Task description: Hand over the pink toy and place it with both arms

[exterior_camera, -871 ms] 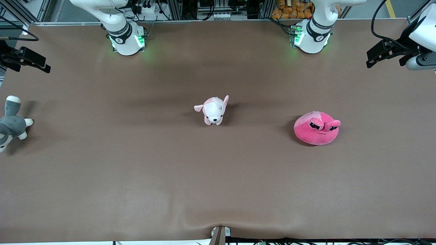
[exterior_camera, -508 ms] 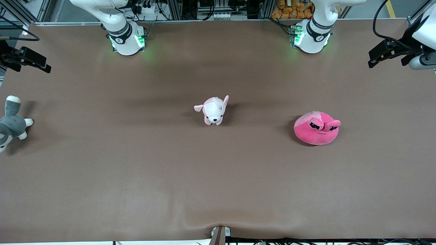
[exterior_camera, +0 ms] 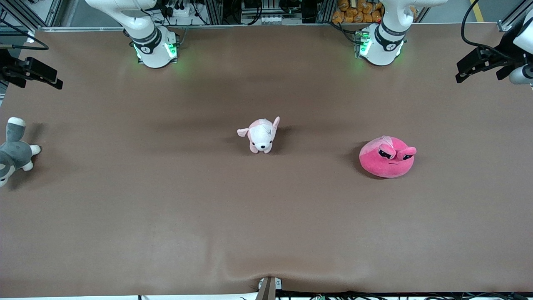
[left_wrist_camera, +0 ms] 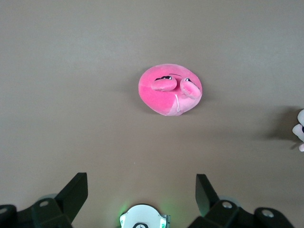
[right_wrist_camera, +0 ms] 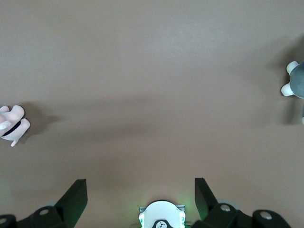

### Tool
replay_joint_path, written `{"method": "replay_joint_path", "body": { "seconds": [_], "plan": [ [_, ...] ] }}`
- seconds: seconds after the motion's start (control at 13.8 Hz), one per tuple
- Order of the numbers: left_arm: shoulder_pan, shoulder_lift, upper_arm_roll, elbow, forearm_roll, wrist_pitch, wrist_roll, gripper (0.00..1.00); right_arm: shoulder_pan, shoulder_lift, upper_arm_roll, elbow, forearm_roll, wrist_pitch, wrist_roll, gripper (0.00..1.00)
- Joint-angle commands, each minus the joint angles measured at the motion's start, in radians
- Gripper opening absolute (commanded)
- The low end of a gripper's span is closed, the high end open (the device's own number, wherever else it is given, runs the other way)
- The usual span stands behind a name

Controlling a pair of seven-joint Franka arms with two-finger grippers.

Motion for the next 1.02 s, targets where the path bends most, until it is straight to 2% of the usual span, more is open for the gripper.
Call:
{"method": "replay_joint_path", "body": {
  "seconds": [0.0, 0.29, 0.51, 0.94],
  "plan": [
    [0.018, 0.013, -0.002, 0.019, 0.018, 0.004, 0.025, 1.0, -0.021, -0.001, 0.007, 0.012, 0.009, -0.016, 0.002, 1.0],
    [0.033, 0.012, -0.004, 0.004, 0.015, 0.012, 0.025, 1.0, -0.018, -0.001, 0.007, 0.014, 0.01, -0.008, 0.004, 1.0],
    [0.035, -0.022, -0.004, -0.067, 0.011, 0.105, 0.024, 1.0, -0.013, -0.001, 0.009, 0.015, 0.01, -0.003, 0.006, 1.0],
    [0.053, -0.018, -0.005, -0.125, 0.011, 0.174, 0.016, 1.0, -0.02, -0.001, 0.009, 0.018, 0.009, -0.003, 0.004, 1.0]
  ]
}}
